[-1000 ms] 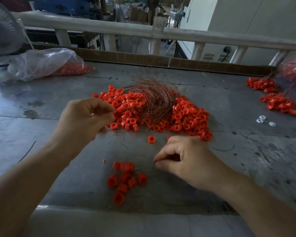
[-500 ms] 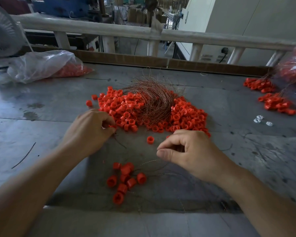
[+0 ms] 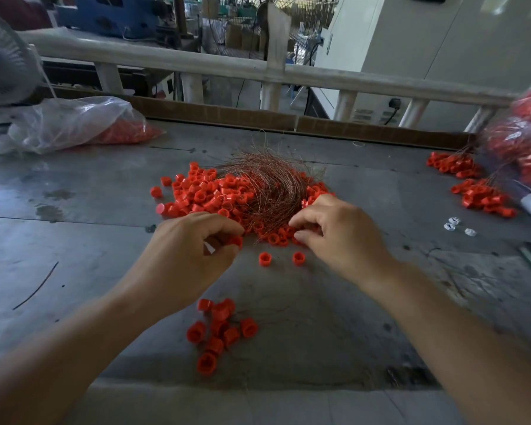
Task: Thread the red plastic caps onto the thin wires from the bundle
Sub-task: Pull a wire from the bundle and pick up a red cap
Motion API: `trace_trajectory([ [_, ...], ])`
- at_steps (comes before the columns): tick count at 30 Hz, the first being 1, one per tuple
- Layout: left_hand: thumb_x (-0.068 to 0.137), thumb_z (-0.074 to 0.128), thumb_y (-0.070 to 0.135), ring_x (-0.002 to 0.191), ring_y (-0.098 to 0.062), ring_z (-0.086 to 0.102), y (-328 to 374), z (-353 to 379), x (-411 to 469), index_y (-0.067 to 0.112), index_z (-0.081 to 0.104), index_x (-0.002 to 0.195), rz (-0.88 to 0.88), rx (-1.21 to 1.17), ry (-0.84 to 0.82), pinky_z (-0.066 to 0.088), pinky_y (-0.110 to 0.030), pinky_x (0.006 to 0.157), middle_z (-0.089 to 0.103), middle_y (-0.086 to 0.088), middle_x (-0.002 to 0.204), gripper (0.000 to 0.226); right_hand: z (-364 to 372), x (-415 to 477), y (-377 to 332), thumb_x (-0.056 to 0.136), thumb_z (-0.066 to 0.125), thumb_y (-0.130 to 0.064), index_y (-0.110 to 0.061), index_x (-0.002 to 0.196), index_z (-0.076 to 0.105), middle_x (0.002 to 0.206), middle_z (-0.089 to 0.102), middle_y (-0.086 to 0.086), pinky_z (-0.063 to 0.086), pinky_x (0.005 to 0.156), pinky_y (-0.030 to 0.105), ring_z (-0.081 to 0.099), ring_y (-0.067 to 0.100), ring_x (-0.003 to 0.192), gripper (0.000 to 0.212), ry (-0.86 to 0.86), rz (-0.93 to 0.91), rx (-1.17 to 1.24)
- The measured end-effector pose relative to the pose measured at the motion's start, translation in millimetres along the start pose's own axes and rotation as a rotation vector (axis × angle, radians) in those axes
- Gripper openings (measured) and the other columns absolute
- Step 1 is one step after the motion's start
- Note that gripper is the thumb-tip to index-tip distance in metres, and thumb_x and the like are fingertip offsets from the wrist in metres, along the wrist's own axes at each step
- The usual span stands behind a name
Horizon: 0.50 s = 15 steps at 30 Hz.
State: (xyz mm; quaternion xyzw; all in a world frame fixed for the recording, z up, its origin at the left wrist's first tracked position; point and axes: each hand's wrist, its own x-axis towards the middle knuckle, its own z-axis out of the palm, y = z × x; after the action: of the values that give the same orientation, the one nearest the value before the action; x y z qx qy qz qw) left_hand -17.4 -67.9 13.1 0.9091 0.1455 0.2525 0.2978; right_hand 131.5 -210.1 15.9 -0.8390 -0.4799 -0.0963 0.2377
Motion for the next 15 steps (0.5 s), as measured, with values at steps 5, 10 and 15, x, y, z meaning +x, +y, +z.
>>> trace_trajectory([
  [5, 0.077, 0.068, 0.012, 0.084, 0.012, 0.054, -1.1, 0.2, -1.0, 0.025, 0.071, 0.093, 0.021, -0.006, -0.017, 0.037, 0.002, 0.069, 0.060, 0.023, 0.082, 0.021, 17.3, 4.4, 0.9, 0.075, 0.072, -0.010, -0.013, 0.095, 0.072, 0.082, 0.052, -0.001, 0.040, 0.070, 0.026, 0.044, 0.009, 0.083, 0.021, 0.017, -0.091, -0.006],
  [10, 0.076, 0.069, 0.014, 0.081, 0.016, 0.053, -0.2, 2.9, -2.1, 0.028, 0.071, 0.091, 0.023, -0.016, -0.023, 0.036, 0.003, 0.067, 0.058, 0.026, 0.078, 0.021, 21.3, 3.7, -0.3, 0.077, 0.069, -0.009, -0.008, 0.085, 0.072, 0.082, 0.058, 0.006, 0.047, 0.069, 0.034, 0.054, 0.021, 0.085, 0.009, 0.020, -0.157, -0.032],
  [15, 0.073, 0.070, 0.013, 0.076, 0.006, 0.061, -2.9, 0.4, -1.1, 0.049, 0.062, 0.077, -0.006, -0.151, -0.040, 0.048, -0.009, 0.069, 0.065, 0.024, 0.079, 0.037, 12.5, 4.3, -2.3, 0.073, 0.068, -0.007, -0.005, 0.078, 0.071, 0.086, 0.068, 0.005, 0.041, 0.080, 0.016, 0.059, 0.010, 0.084, 0.006, 0.193, -0.212, 0.185],
])
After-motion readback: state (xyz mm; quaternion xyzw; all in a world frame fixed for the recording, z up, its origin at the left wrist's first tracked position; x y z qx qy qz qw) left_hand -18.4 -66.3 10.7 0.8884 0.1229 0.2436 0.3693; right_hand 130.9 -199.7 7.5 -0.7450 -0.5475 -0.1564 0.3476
